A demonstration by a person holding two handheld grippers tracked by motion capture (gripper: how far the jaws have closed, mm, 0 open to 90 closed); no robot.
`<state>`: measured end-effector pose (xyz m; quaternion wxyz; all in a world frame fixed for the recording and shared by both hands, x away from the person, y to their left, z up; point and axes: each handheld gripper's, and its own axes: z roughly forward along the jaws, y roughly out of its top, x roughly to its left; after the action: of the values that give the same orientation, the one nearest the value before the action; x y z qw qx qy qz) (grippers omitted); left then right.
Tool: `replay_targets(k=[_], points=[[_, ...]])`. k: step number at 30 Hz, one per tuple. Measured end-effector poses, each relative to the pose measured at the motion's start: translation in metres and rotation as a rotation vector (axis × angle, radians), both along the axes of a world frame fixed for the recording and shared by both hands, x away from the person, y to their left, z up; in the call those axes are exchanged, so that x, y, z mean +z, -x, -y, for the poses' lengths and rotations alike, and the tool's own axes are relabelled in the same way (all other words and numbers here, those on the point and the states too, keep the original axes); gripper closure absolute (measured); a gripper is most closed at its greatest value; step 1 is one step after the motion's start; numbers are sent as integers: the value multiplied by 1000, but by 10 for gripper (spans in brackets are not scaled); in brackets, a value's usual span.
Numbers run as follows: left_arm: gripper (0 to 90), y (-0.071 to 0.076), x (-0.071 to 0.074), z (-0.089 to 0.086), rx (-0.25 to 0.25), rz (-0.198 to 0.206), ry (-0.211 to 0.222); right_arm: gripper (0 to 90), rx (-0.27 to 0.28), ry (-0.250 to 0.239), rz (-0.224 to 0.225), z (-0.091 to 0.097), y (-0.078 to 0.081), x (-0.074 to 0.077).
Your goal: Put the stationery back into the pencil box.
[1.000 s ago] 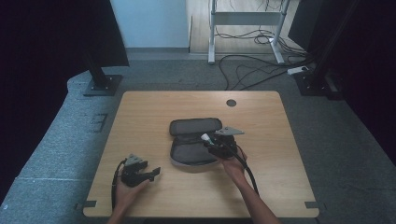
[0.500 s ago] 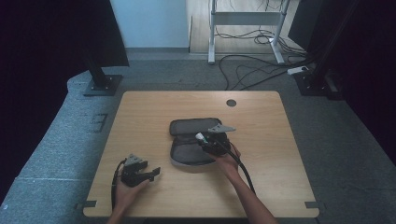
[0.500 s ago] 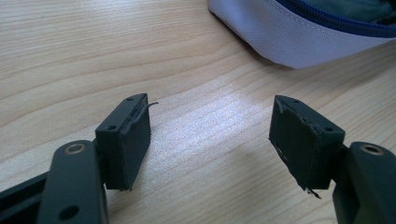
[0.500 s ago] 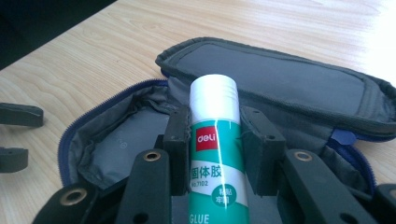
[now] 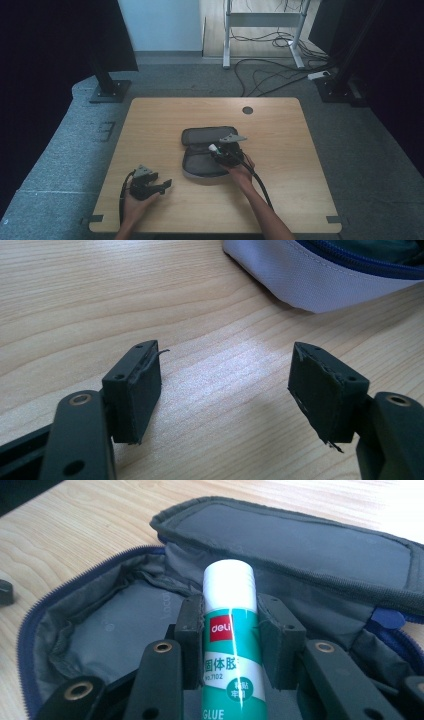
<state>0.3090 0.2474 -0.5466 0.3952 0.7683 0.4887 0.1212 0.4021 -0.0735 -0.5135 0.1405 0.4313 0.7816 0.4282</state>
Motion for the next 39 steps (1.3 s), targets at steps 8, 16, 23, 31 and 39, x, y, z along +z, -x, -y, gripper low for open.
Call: replay_targets(k=[8,16,23,31,39], points=[[295,0,0,0,-1,0,-2,646,5,54,-6,-3,-2,-7],[295,0,0,0,-3,0,-1,631,14,116,-4,-8,-1,-11],[295,0,0,0,-4,1,-5,500,-9,94,23,-5,1,-3],[295,0,0,1,-4,1,-5,437,-20,19,30,4,4,3],[295,0,0,1,-3,2,-5,403,14,-59,63,13,13,9]])
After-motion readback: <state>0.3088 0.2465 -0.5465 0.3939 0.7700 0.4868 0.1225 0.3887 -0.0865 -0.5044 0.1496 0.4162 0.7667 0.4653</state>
